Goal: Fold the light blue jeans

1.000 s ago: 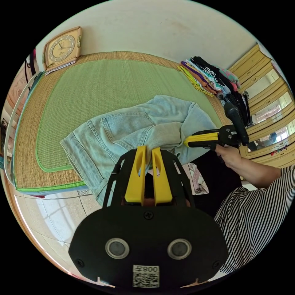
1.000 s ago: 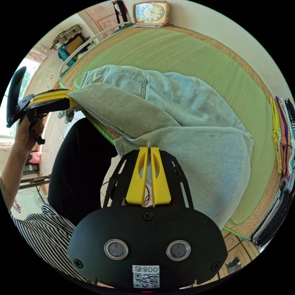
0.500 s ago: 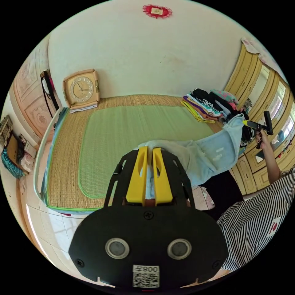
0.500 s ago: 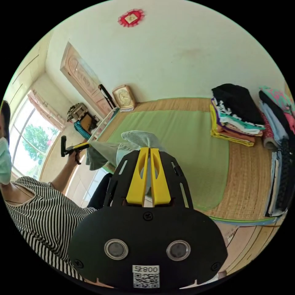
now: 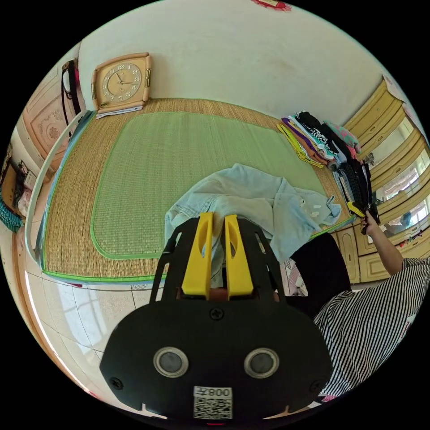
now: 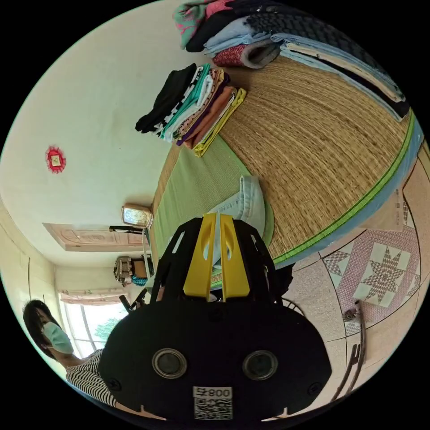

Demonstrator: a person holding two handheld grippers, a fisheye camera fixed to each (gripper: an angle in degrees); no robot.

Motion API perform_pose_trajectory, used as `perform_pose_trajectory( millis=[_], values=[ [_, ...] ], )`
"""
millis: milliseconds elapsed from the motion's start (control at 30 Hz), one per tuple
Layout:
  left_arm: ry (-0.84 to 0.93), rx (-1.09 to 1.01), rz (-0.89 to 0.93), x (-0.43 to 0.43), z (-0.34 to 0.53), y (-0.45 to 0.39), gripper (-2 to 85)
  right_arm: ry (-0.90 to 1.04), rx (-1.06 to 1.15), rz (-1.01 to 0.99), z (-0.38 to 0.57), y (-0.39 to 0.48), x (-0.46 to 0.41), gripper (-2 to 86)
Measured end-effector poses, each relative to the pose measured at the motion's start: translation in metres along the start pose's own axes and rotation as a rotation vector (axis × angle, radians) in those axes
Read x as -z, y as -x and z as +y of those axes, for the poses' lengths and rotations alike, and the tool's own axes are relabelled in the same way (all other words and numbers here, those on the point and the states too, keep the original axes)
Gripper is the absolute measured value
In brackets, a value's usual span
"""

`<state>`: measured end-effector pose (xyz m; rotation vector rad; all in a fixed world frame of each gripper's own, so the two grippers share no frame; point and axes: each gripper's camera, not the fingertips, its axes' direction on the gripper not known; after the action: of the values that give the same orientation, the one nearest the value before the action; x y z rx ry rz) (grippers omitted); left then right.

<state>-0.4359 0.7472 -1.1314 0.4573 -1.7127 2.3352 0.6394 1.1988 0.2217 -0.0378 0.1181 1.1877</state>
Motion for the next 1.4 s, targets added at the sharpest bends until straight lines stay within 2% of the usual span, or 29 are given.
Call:
perform_pose_trajectory(
  millis=[167,233,333,433,533,633,733,900,1100,1267,1400],
  values=[
    [-0.012,-0.016,0.021,0.021,0.017,-0.003,5.7,0.242,0.317,0.019,0.074,0.094,-0.081,5.0],
    [-0.048,0.019,0.065,0.031,0.029,0.006,5.8,0.420,0.517,0.069,0.130,0.153,-0.150,5.7],
    [-0.060,0.101,0.065,0.042,0.051,0.024,6.4,0.589,0.749,0.153,0.202,0.210,-0.235,6.5],
    [-0.060,0.182,0.052,0.048,0.073,0.042,7.2,0.694,0.964,0.315,0.269,0.248,-0.304,7.4],
    [-0.042,0.217,0.031,0.050,0.085,0.055,7.8,0.700,1.148,0.495,0.323,0.269,-0.347,7.8],
    [-0.019,0.210,0.013,0.047,0.088,0.063,8.1,0.727,1.218,0.590,0.357,0.271,-0.375,7.5],
    [0.014,0.220,0.049,0.038,0.085,0.072,7.6,0.695,1.237,0.654,0.373,0.274,-0.378,5.1],
    [0.030,0.228,0.063,0.035,0.085,0.080,4.8,0.697,1.262,0.650,0.392,0.279,-0.371,1.5],
    [-0.069,0.263,0.061,0.065,0.093,0.088,3.1,0.737,1.225,0.590,0.396,0.293,-0.350,-0.3],
    [-0.238,0.257,0.037,0.116,0.084,0.096,2.6,0.681,1.224,0.434,0.377,0.335,-0.277,-0.4],
    [-0.311,0.196,-0.031,0.149,0.060,0.098,2.4,0.469,1.162,0.237,0.313,0.389,-0.162,-0.3]
  ],
)
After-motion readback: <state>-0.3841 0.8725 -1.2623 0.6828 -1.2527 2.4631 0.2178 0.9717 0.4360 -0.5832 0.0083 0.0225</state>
